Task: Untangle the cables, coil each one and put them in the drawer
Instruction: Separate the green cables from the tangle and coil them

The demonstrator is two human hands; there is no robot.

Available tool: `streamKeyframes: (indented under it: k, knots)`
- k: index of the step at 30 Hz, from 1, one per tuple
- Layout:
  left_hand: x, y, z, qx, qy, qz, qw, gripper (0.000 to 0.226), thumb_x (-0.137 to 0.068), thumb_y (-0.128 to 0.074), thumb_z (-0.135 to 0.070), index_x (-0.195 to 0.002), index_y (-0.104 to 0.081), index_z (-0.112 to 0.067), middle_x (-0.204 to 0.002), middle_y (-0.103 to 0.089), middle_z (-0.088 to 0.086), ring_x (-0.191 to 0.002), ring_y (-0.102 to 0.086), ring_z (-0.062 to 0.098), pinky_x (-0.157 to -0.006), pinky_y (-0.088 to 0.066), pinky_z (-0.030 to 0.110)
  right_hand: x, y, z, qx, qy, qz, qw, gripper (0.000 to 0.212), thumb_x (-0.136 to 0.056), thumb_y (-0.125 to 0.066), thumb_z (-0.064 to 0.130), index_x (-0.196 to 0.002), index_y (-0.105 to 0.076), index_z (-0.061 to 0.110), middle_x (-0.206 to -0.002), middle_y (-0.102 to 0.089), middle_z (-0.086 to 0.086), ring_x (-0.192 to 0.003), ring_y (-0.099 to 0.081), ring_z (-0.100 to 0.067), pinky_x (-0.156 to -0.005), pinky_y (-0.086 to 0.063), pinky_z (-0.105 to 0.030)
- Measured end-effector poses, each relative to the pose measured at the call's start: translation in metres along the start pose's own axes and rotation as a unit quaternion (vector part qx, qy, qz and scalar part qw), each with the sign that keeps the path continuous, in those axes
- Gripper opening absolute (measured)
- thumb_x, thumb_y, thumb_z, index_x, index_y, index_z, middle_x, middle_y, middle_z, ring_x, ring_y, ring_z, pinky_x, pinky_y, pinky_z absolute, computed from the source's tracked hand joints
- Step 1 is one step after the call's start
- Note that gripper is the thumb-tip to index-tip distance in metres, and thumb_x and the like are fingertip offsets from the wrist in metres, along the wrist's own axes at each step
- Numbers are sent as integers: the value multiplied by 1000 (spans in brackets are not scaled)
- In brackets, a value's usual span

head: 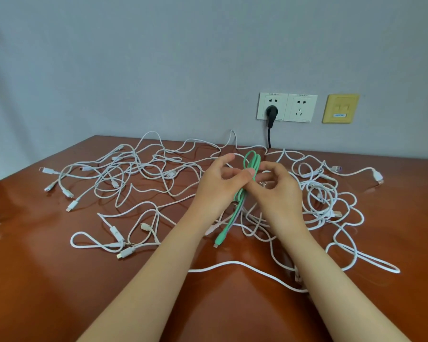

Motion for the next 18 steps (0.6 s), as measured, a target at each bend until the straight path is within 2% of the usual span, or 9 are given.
streamKeyframes:
  k: [3,6,8,10,12,14,15,17,18]
  knots:
    - [1,2,-2,-13,-11,-18,1000,28,-83,-68,-22,-109,-58,-24,-82,-62,-9,-78,-59,1,-65,-45,10,4,1,8,45,38,7,998,31,-77,-72,25,-105,-60,26,-78,-60,14,-67,-53,1,-61,-37,-10]
    - [-2,7,6,-2,7,-38,999,15,-83,-69,-20,-91,-60,-28,-82,-62,-4,-75,-58,8,-64,-44,21,11,-7,16,114,90,63,987,51,-72,-73,23,-121,-59,23,-97,-60,9,-91,-54,-6,-79,-39,-20]
    - [-3,9,11,14,36,-49,998,13,-85,-67,-19,-96,-61,-22,-88,-63,-2,-80,-59,10,-65,-44,22,14,-12,16,141,107,94,980,59,-73,-73,25,-129,-54,23,-111,-59,2,-107,-52,-13,-89,-37,-26]
    - [-4,11,15,36,64,-64,995,12,-88,-62,-18,-100,-62,-16,-88,-62,-4,-80,-58,9,-59,-42,19,16,-14,15,154,108,109,976,63,-75,-73,30,-133,-49,25,-116,-57,3,-112,-49,-13,-93,-37,-28]
    - [-5,13,15,67,80,-78,991,7,-89,-57,-15,-92,-63,-17,-88,-62,-3,-84,-56,12,-64,-45,23,17,-16,16,155,110,107,976,66,-75,-72,34,-135,-46,26,-113,-53,10,-111,-48,-10,-96,-38,-30]
    - [-6,16,12,106,85,-93,986,12,-90,-54,-11,-83,-62,-17,-89,-64,4,-85,-59,18,-75,-49,33,20,-18,19,144,125,84,978,64,-73,-74,35,-131,-47,25,-108,-51,14,-107,-50,-9,-94,-40,-31]
    - [-6,19,9,136,85,-98,982,14,-90,-52,-9,-82,-61,-16,-86,-64,6,-79,-61,18,-72,-51,33,22,-19,20,145,130,70,978,63,-72,-75,35,-128,-48,24,-109,-52,13,-106,-50,-10,-94,-41,-32]
    - [-5,23,3,203,85,-104,970,15,-92,-49,-5,-84,-59,-13,-76,-63,5,-61,-61,12,-55,-53,25,23,-20,20,179,126,52,974,60,-70,-75,38,-123,-50,22,-115,-53,8,-111,-48,-14,-95,-39,-35]
    - [-3,25,2,223,87,-106,965,14,-93,-47,-5,-87,-58,-11,-75,-62,4,-59,-60,11,-51,-53,23,24,-20,19,207,118,52,970,57,-71,-73,40,-120,-51,22,-118,-52,6,-113,-46,-16,-96,-37,-36]
Point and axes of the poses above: each hand's wrist, its own x-axis away from the middle knuckle, its own y-axis out of the back of the hand, z = x × y, the point moved 4 cm from there along -x, towards the middle knuckle
